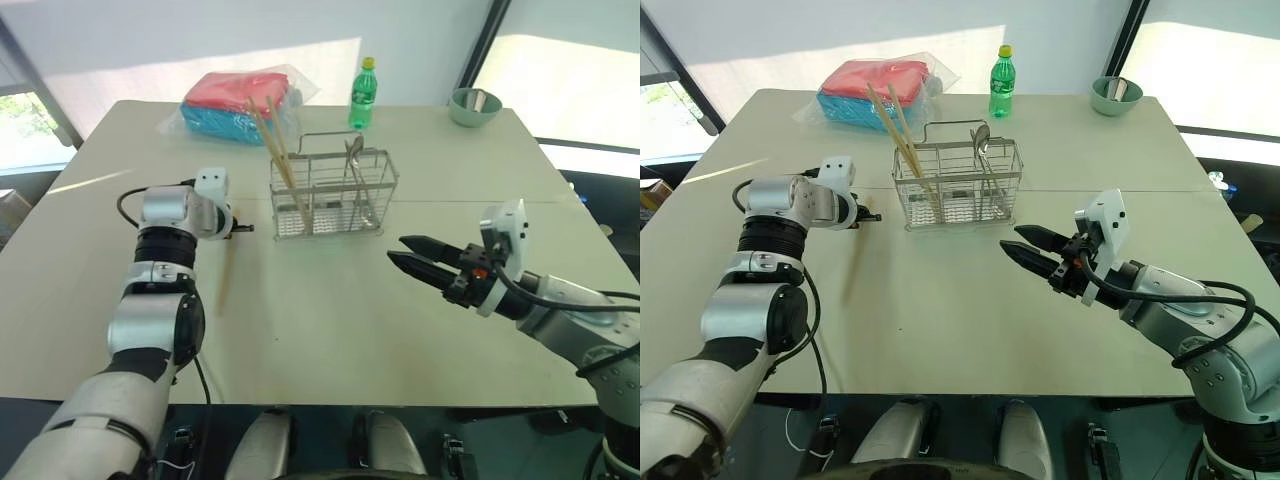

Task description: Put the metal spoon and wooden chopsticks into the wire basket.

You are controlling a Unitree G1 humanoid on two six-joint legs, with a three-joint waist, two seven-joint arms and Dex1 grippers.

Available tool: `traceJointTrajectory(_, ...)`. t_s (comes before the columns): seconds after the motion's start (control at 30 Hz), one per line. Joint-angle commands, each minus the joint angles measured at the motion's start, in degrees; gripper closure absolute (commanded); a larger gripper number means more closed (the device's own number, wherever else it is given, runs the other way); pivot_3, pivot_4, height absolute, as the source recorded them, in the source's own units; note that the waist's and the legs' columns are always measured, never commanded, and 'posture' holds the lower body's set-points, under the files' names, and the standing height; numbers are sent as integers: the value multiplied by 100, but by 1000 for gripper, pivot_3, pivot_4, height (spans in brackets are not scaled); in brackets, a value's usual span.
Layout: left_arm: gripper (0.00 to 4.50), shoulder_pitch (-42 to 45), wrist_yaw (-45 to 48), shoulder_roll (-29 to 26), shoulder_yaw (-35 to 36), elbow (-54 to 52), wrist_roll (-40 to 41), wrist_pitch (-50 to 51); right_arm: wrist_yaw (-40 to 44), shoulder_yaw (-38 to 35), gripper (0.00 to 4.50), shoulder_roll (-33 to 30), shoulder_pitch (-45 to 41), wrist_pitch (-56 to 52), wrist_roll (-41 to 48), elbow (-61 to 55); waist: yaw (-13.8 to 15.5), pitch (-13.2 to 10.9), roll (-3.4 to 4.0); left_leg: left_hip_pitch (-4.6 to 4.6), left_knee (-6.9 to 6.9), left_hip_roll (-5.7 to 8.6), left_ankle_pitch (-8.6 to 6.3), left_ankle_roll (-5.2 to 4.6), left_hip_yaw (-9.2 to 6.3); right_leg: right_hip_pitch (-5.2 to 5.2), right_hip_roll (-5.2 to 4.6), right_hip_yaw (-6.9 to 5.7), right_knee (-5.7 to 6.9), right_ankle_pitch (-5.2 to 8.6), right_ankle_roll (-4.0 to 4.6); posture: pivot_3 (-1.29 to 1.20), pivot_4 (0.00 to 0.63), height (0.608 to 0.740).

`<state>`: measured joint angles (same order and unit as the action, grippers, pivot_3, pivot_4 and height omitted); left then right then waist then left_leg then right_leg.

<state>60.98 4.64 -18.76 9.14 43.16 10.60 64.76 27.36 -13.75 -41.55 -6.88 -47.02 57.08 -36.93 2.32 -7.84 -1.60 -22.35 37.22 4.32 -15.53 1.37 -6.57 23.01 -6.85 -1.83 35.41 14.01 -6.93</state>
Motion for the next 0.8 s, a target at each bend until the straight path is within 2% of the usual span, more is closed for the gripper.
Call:
traceJointTrajectory(0.03, 4453, 79, -219, -22, 177, 119, -74, -84, 50, -142, 2602, 2, -40, 156, 34, -130, -8, 0, 0, 1, 0, 0, 0, 0, 0, 0, 0, 0, 0, 0, 0, 0, 150, 667)
traceJointTrajectory(0.13, 4453, 210, -630, -266, 479, 135, -151, -951, 85, -121, 2602, -10, -91, 152, 26, -79, -17, -2, -3, 2, 0, -2, 0, 0, 0, 1, 1, 0, 1, 0, 0, 0, 150, 667)
traceJointTrajectory(0.3, 4453, 814, -1143, -852, 840, 375, -246, -3538, 163, -122, 2602, -68, -218, 96, 66, 10, -26, -10, -17, -7, -8, -16, 4, 10, 3, 22, 4, 2, 3, -2, 2, 0, 150, 667)
traceJointTrajectory(0.4, 4453, 1408, -800, -945, 1334, 336, 222, -5143, 247, -120, 2602, -129, -259, 57, 81, 47, 15, -16, -29, -13, -5, -13, 5, 11, 4, 21, 2, 1, -4, -3, 4, 0, 150, 667)
traceJointTrajectory(0.47, 4453, 1680, -329, -856, 1506, 197, 534, -5756, 278, -116, 2602, -153, -279, 36, 83, 65, 32, -13, -30, -15, -1, -1, 4, 11, 2, 16, -6, -3, -15, -4, 4, 0, 150, 667)
traceJointTrajectory(0.53, 4453, 1899, 139, -741, 1579, -21, 830, -6017, 303, -109, 2602, -175, -301, 14, 86, 75, 35, -12, -30, -8, 2, 10, -3, -2, 6, 4, -19, -4, -20, -4, 3, 0, 150, 667)
traceJointTrajectory(0.63, 4453, 2094, 632, -420, 1582, -605, 1394, -5667, 294, -116, 2602, -187, -319, -16, 117, 46, 12, -12, -29, -9, 15, 15, -12, -18, 6, -13, -22, -5, -23, -5, -1, 0, 150, 667)
traceJointTrajectory(0.7, 4453, 1935, 892, -113, 1399, -1159, 1688, -5227, 279, -118, 2602, -176, -297, -11, 101, 28, -14, -13, -29, -8, 17, 15, -12, -19, 6, -13, -20, -5, -22, -6, -3, 0, 150, 667)
traceJointTrajectory(0.8, 4453, 1366, 1142, 271, 956, -1768, 1701, -4827, 181, -146, 2602, -108, -188, 16, 87, -50, -22, -8, -18, -2, 16, 6, -11, -19, 4, -14, -10, -4, -14, -7, -4, 0, 150, 667)
